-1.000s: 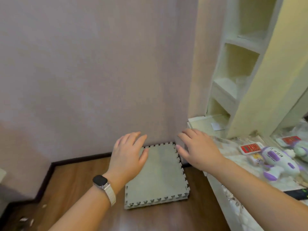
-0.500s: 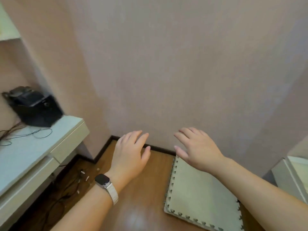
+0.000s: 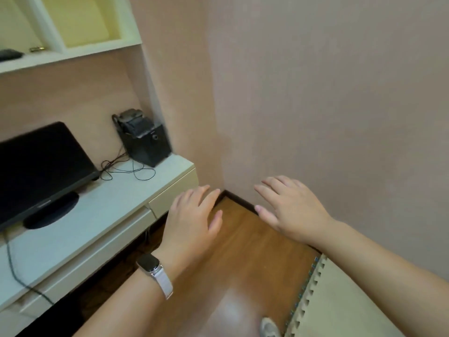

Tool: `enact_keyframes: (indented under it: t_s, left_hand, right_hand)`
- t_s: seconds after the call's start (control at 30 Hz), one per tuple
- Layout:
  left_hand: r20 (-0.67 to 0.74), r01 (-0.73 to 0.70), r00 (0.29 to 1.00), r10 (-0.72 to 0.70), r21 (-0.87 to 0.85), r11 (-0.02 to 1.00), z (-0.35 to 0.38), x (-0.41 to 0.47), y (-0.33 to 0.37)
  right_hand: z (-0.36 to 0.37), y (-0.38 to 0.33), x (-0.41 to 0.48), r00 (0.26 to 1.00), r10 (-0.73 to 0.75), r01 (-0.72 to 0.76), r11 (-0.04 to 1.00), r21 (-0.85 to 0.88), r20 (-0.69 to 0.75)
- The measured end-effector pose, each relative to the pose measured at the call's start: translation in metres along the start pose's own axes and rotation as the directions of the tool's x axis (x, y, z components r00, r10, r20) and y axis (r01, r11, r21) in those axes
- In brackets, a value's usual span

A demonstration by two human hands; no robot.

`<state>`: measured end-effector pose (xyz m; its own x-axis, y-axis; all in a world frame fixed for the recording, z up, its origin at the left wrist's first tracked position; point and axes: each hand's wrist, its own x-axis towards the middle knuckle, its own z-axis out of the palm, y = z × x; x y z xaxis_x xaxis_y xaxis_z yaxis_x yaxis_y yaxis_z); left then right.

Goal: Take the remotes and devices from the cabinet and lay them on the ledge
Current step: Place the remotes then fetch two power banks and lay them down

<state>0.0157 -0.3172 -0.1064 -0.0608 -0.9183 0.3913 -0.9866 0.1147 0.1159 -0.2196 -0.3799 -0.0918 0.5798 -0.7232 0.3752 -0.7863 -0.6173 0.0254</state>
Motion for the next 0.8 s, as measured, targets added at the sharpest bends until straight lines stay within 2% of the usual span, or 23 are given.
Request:
enact_keyframes:
  t_s: [0.2,0.4,0.8]
  left_hand:
    - [-0.026,0.16,0.987,-0.158,0.111,0.981,-0.002,0.061,-0.017]
    - [-0.081,0.261,0.965,-0.249,0.214,0.941,-0.004,0.114,-0.032]
    - [-0.152,0.406,0.914,-0.377,0.285,0.868,-0.006,0.134,-0.103]
  right_hand:
    - [0.038,0.037,0.089,0.993,-0.116,0.112,0.985,0.129,0.018]
    - [0.047,0.065,0.171,0.965,-0.255,0.261,0.95,0.169,-0.055]
    - [0.071,0.031,0.28,0.905,-0.422,0.425,0.887,0.181,-0.054]
